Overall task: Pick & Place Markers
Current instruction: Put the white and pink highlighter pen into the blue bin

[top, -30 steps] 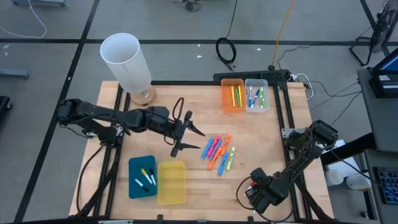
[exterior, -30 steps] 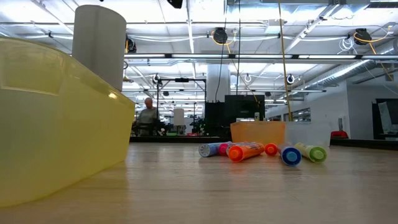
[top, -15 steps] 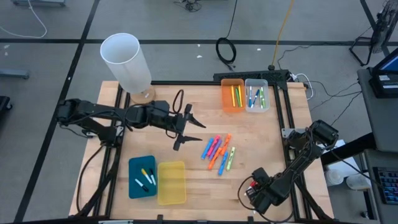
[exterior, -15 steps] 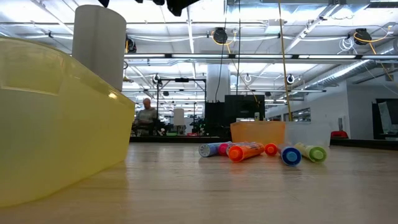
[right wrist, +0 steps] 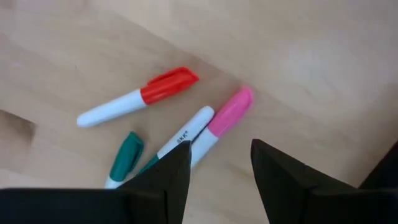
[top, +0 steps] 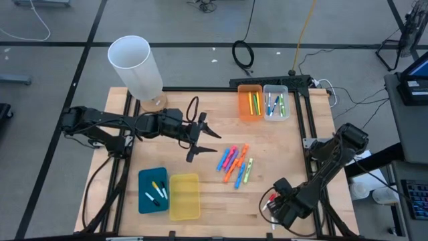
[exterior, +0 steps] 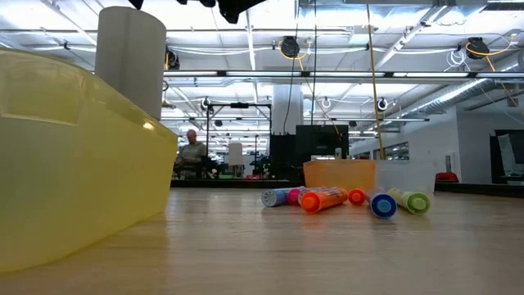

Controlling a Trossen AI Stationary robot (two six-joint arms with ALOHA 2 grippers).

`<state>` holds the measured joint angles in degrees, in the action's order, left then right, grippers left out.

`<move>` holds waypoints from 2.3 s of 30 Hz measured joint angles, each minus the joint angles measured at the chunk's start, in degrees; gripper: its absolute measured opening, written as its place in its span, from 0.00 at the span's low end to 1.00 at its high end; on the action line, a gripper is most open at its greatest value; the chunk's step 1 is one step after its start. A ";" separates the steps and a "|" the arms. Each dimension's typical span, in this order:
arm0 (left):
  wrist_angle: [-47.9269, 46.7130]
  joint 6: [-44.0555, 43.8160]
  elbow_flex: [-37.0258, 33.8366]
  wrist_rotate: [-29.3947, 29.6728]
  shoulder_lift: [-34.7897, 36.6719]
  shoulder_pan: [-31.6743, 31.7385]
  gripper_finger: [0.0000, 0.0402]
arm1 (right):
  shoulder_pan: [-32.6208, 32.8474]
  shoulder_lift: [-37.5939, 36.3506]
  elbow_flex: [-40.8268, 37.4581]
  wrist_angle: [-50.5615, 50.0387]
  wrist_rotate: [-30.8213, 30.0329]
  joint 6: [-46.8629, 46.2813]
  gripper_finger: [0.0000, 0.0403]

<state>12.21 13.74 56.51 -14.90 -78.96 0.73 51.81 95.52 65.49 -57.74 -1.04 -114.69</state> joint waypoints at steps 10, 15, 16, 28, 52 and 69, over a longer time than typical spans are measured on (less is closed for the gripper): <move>-1.92 -2.02 0.00 0.00 0.00 -0.11 0.60 | 2.32 1.71 -0.59 2.52 -0.63 -3.83 0.38; -2.23 -1.69 0.00 0.00 -0.04 -0.11 0.60 | 2.30 1.72 -4.73 11.09 -0.55 -4.49 0.38; -2.22 -1.55 0.00 0.00 -0.04 -0.11 0.60 | 2.30 1.64 -5.61 12.67 -0.56 -4.57 0.38; -1.20 -1.38 0.00 0.00 -0.04 -0.11 0.60 | 2.26 1.28 -9.94 15.79 -0.30 -2.34 0.31; -0.09 -0.90 0.00 0.00 -0.26 -0.11 0.60 | -3.10 1.10 -10.12 13.90 -8.96 13.26 0.25; -0.09 -1.41 0.00 0.00 -0.28 -0.11 0.60 | -10.29 0.99 -11.87 14.03 -6.94 25.89 0.11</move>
<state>12.12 12.34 56.51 -14.90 -79.24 0.62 41.52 96.51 53.63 -43.71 -7.98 -88.80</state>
